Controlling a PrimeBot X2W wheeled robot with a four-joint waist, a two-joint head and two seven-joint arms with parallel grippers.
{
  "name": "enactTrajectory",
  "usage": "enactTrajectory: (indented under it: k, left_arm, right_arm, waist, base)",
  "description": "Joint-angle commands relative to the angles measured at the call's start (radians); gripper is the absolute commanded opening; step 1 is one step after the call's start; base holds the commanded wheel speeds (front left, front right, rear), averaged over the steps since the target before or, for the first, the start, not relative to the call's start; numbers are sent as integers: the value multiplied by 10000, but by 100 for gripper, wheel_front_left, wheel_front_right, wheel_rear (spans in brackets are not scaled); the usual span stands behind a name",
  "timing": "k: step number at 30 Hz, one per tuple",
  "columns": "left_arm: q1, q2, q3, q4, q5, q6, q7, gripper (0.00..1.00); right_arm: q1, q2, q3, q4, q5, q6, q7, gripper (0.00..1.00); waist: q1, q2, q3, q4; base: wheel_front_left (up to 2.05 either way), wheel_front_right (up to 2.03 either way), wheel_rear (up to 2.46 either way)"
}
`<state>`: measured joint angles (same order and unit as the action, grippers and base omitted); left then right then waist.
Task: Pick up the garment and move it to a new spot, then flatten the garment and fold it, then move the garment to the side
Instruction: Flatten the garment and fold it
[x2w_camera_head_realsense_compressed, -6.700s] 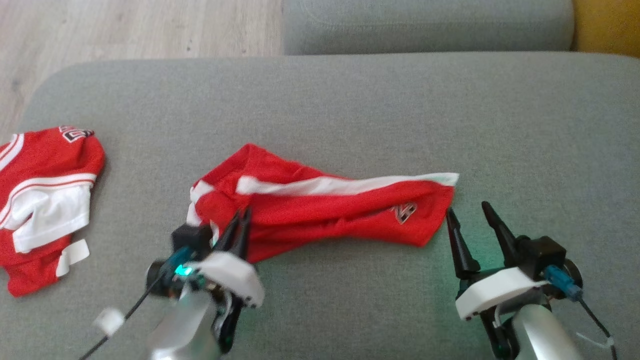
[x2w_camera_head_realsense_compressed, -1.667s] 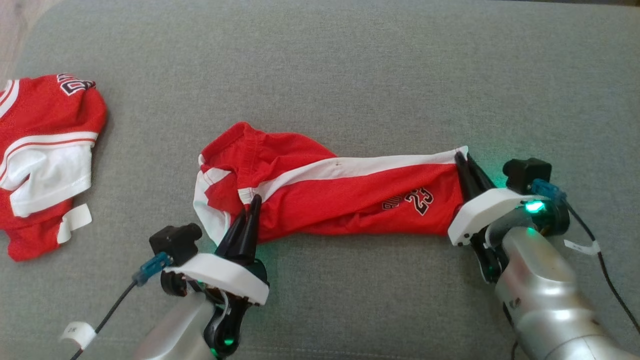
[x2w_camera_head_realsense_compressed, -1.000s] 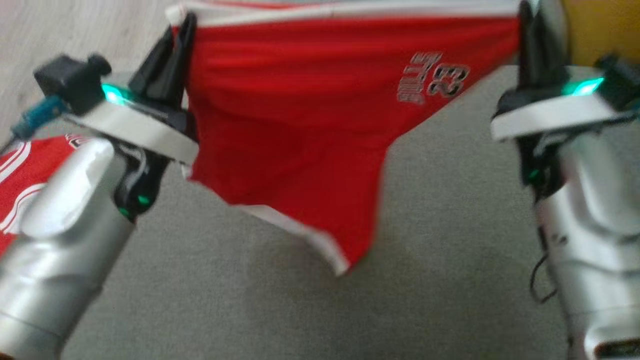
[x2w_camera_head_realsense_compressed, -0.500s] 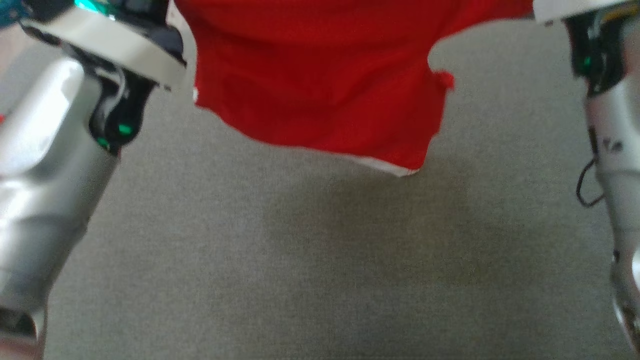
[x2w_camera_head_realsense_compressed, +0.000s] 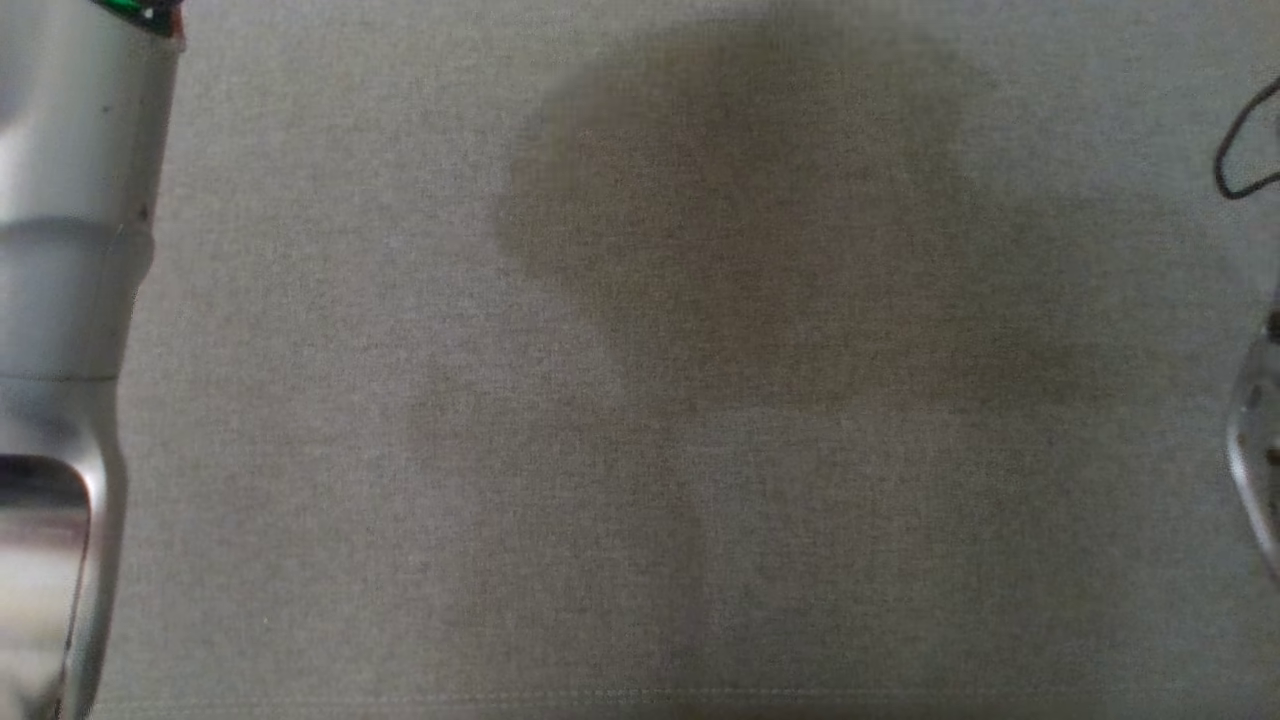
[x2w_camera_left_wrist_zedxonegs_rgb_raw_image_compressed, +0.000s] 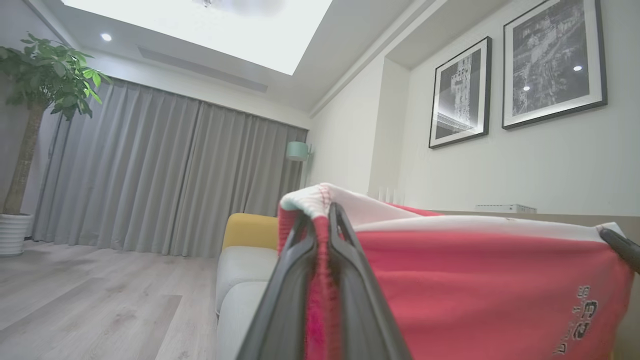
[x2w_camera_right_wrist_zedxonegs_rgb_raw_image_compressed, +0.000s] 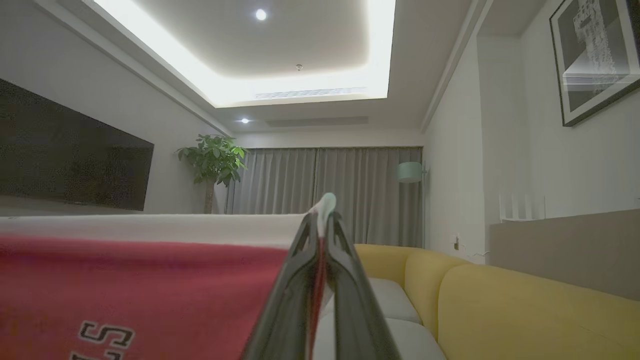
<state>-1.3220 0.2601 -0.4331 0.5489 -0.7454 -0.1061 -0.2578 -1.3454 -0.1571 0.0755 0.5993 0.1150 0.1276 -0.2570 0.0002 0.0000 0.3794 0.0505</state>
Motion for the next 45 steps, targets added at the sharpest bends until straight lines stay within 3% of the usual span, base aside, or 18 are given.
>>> enactTrajectory:
  k: [1,6,13,19,27,34,40,45]
  left_arm:
    - [9,399,493,-241,196,-38,-35,0]
    - [1966,40,1306,-742,843,-209,-37,0]
    - [6220,-862,2352,-1966,1301,-241,-38,0]
    - [9271,-1393,2567,-2477,1560,-243,-39,0]
    - [11637,-1921,3062,-2676,1262,-244,-39,0]
    - [12638,-2063,2633,-2812,991,-245,-39,0]
    - [12110,-2087,2452,-2983,1016,-245,-39,0]
    - [10856,-2095,2120,-2813,713,-245,-39,0]
  right_arm:
    - [-122,213,-176,-442,51,31,-43,0]
    - [1633,381,81,-1514,697,31,-45,0]
    - [6027,281,289,-3267,1927,31,-46,0]
    - [9409,459,52,-3837,2564,31,-46,0]
    - [12095,766,-455,-4191,2988,31,-47,0]
    - [12745,919,-252,-4583,3135,31,-47,0]
    - [11756,733,218,-4242,3137,31,-47,0]
    - [10102,316,499,-3195,3060,31,-36,0]
  waist:
    - [-2,0,93,-21]
    - [-2,0,-60,-129]
    - [-2,0,-772,-335]
    - [-2,0,-1631,-466]
    - [-2,0,-2795,-349]
    - [-2,0,-3001,-346]
    - [-2,0,-2473,-172]
    - [-2,0,-1702,168]
  base:
    - [0,0,0]
    - [0,0,0]
    - [0,0,0]
    - [0,0,0]
    - [0,0,0]
    - [0,0,0]
    - [0,0,0]
    - [0,0,0]
